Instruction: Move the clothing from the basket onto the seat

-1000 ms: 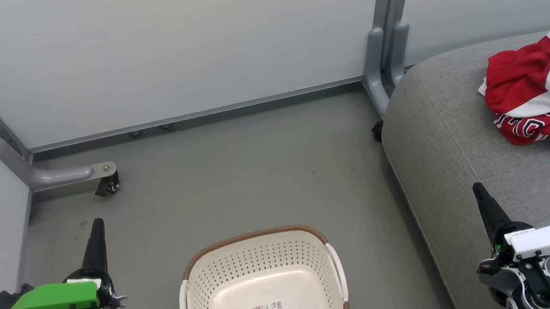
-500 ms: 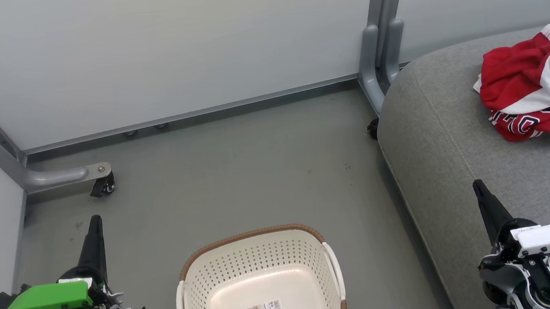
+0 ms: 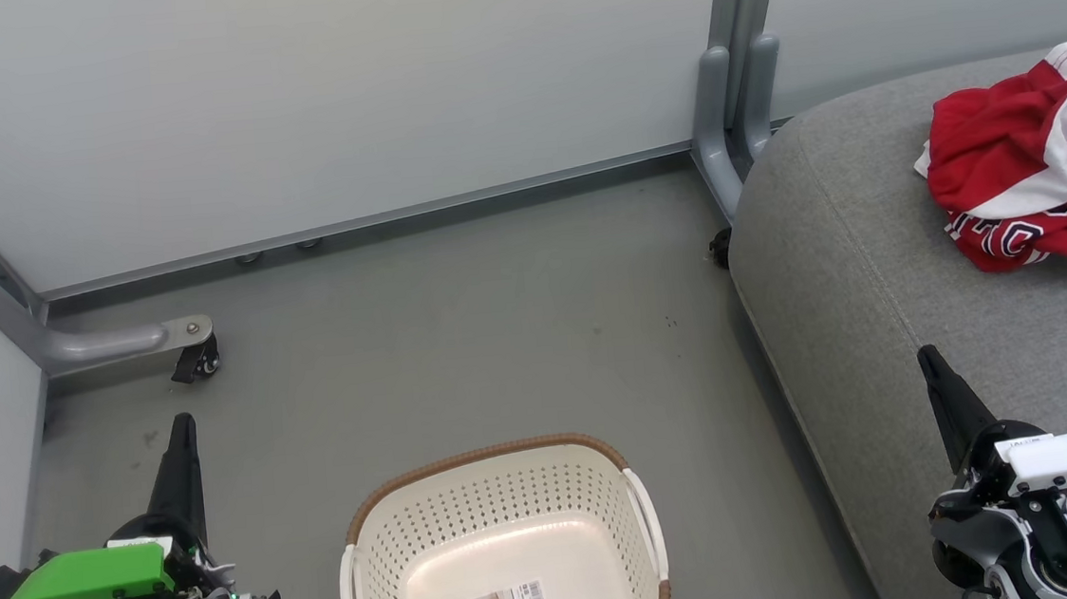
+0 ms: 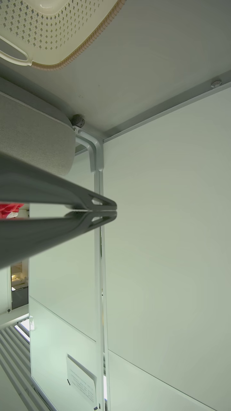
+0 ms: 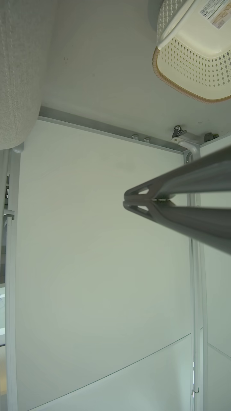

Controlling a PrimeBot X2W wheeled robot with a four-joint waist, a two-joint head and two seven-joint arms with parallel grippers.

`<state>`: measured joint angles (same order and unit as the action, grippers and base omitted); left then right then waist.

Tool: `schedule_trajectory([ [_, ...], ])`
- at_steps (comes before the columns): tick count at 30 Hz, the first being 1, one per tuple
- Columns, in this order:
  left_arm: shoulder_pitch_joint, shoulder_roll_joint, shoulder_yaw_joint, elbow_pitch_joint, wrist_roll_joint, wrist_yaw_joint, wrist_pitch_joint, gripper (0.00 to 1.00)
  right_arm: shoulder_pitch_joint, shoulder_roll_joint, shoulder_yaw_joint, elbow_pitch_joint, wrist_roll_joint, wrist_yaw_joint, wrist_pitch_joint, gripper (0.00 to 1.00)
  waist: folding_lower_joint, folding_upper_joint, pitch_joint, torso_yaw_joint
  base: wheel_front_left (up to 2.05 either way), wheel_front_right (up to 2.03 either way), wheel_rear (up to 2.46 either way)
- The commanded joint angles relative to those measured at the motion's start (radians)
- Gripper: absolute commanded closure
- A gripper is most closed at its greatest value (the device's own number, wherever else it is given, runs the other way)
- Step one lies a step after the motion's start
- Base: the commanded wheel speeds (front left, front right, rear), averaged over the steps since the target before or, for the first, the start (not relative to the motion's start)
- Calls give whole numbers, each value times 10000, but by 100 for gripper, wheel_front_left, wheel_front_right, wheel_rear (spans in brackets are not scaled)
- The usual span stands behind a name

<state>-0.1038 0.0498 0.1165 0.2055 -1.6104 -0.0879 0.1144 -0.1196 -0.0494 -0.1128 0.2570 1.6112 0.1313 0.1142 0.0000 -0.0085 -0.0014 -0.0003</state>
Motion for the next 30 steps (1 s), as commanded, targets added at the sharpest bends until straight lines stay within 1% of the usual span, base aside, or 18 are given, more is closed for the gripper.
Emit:
schedule_trajectory([
  [1, -108, -6, 27, -16, -27, -48, 30, 100, -99, -62, -24, 8, 46, -9, 14, 100, 0, 85, 0, 1, 0, 0, 0],
  [30, -109, -4, 27, -16, -26, -49, 31, 100, -95, -73, -3, 7, 64, -9, -2, 100, 0, 85, 0, 1, 0, 0, 0],
])
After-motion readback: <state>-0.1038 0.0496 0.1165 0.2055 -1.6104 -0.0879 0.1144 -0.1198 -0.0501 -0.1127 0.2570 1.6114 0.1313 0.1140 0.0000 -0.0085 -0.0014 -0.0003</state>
